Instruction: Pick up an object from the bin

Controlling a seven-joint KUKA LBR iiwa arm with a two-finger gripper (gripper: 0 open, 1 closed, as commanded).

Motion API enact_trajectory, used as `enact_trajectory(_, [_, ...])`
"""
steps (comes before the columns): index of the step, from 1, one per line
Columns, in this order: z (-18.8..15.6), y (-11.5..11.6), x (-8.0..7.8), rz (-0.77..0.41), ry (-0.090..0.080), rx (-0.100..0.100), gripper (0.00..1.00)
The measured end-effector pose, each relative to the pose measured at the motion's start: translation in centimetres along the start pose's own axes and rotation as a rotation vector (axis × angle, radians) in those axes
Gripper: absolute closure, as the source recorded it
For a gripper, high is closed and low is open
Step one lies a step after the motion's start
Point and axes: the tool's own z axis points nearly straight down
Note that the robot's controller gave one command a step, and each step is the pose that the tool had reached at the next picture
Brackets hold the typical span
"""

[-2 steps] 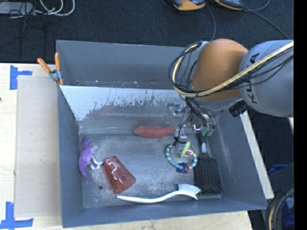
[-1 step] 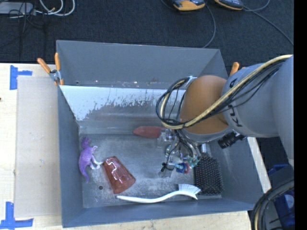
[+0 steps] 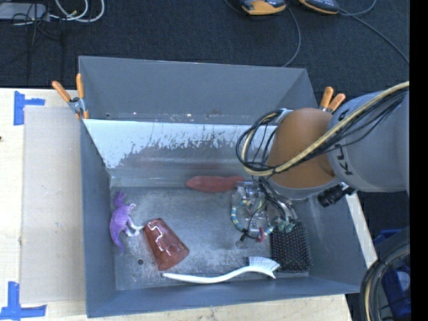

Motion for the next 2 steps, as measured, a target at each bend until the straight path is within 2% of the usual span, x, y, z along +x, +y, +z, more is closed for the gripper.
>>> enact_trajectory(1, [2.2,-2.6,-1.4,0.003,-0.005,0.003,0.00])
enact_trajectory(2, [3.1,-3.2,-4.3,0.054,-0.001,0.000,0.00])
